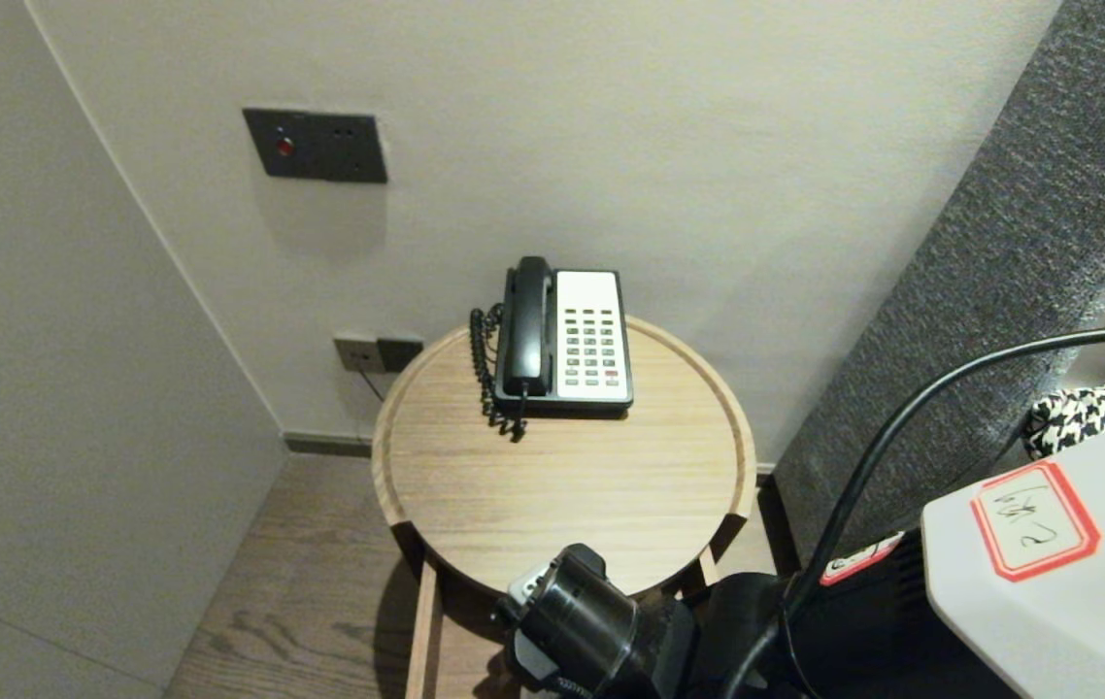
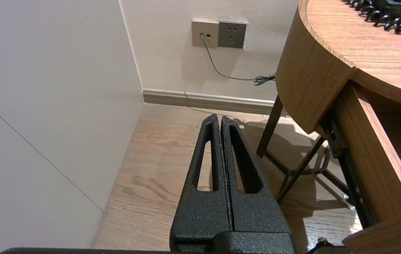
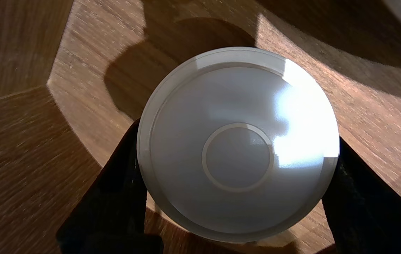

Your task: Put the remote controls on the table in the drawer one by one

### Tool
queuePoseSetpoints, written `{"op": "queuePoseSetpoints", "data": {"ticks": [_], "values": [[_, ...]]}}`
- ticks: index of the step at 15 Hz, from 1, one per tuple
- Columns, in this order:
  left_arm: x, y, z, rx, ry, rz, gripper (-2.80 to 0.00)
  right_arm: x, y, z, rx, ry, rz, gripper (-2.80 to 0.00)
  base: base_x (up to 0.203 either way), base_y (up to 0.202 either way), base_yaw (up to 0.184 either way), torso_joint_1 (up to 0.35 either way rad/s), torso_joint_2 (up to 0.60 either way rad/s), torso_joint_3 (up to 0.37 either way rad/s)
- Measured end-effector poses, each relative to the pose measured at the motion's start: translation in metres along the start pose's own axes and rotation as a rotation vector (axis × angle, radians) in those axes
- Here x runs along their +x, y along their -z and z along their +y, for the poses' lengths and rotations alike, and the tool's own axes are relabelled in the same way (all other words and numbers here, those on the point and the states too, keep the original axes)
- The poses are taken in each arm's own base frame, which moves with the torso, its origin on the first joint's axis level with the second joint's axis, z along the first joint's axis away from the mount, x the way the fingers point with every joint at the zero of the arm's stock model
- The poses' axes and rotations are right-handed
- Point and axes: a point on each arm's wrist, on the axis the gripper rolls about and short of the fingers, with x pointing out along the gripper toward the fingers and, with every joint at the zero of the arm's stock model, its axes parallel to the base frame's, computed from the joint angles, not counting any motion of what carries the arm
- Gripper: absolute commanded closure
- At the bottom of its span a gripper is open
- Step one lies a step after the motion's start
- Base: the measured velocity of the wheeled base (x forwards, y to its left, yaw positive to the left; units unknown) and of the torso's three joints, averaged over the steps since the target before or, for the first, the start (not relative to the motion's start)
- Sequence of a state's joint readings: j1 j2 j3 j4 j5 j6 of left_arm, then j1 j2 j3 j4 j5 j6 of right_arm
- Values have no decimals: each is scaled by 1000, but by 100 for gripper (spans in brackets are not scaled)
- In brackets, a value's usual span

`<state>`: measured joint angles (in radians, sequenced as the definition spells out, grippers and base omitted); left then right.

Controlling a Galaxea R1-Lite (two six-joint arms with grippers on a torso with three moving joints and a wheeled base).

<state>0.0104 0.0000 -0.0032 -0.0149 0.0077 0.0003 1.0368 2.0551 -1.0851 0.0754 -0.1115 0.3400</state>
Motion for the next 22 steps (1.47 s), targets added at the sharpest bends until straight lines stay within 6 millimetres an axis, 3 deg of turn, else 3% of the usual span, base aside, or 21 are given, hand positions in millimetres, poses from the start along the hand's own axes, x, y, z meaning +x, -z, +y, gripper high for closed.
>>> {"op": "queuePoseSetpoints", "data": {"ticks": [22], "values": [[0, 0, 0, 0, 0, 0, 0, 11, 2, -1, -24, 1, -24, 0, 0, 0, 0, 0, 0, 0]]}}
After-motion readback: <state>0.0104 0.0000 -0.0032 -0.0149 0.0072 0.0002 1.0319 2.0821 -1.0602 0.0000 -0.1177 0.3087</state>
